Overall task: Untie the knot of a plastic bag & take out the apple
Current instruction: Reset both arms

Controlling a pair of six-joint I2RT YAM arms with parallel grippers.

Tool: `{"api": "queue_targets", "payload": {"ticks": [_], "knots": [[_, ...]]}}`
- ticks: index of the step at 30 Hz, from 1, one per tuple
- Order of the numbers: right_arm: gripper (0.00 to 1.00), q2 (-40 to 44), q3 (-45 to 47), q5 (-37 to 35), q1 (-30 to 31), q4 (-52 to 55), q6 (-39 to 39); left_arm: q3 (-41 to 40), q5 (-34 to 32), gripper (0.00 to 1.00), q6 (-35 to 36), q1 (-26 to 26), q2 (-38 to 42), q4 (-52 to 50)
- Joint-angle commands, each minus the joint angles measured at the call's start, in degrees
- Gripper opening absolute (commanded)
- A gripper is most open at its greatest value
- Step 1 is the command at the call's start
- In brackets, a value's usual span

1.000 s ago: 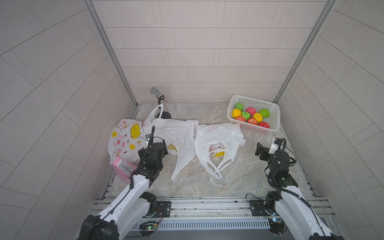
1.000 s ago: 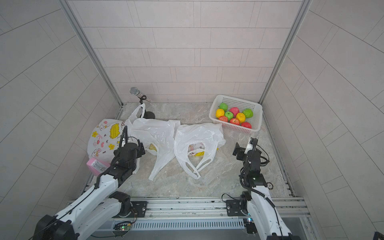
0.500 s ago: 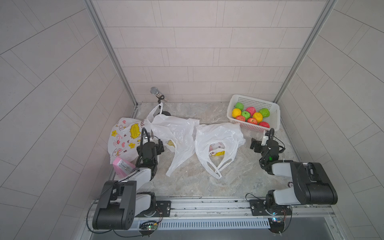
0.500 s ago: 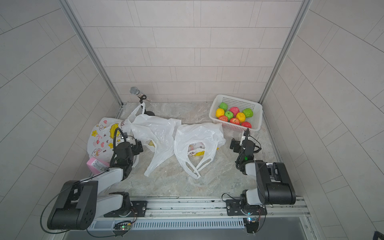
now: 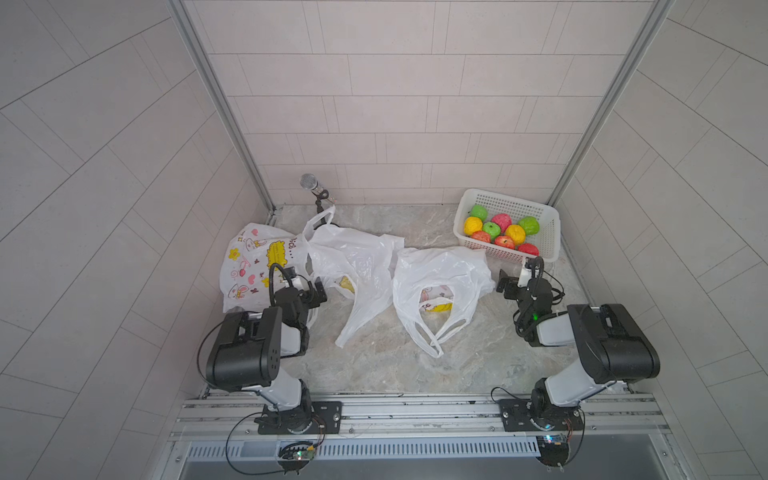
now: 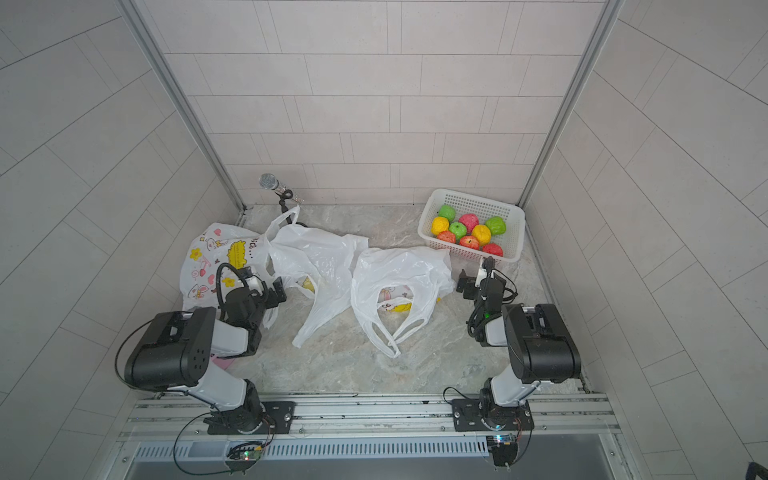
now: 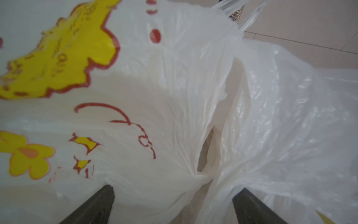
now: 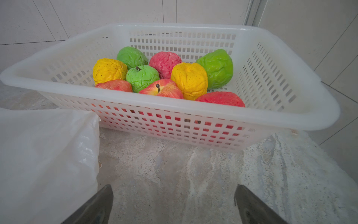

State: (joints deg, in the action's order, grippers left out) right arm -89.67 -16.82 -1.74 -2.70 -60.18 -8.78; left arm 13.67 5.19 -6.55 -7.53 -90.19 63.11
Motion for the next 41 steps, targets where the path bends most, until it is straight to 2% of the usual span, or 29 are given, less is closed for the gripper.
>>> {"api": "queue_targets", "payload": {"ticks": [1, 3, 32, 34, 36, 37, 38, 41], "knots": [[0.99, 0.2, -0.87, -3.77, 0.6, -0.01, 1.13, 2.39, 1.72, 1.0, 1.09, 0.63, -1.4, 2.48], [0.99, 0.26, -1.85, -3.63, 0.72, 1.99, 1.2, 2.84, 1.27, 1.0, 1.93, 1.09, 0.11, -1.43], [0.99, 0.11, -2.36, -3.18, 0.68, 2.7, 1.33, 2.76, 1.21, 1.0, 2.06, 1.36, -0.33, 0.48], [0.99, 0.15, -2.32, -3.18, 0.68, 2.7, 1.3, 2.83, 1.58, 1.0, 2.27, 1.2, -0.44, -0.97], [0.99, 0.14, -2.34, -3.18, 0.68, 2.7, 1.35, 7.58, 3.59, 1.0, 4.11, 1.83, -1.38, -7.32], [0.99, 0.11, -2.34, -3.19, 0.68, 2.7, 1.31, 10.16, -0.39, 1.0, 5.27, 3.82, -1.68, -12.3], [0.99, 0.11, -2.34, -3.18, 0.69, 2.7, 1.37, 9.57, -2.05, 1.0, 6.0, 4.97, -0.53, -12.32], [0.99, 0.15, -2.43, -3.25, 0.68, 2.7, 1.31, 7.92, -1.65, 1.0, 5.87, 4.87, 0.02, -9.33]]}}
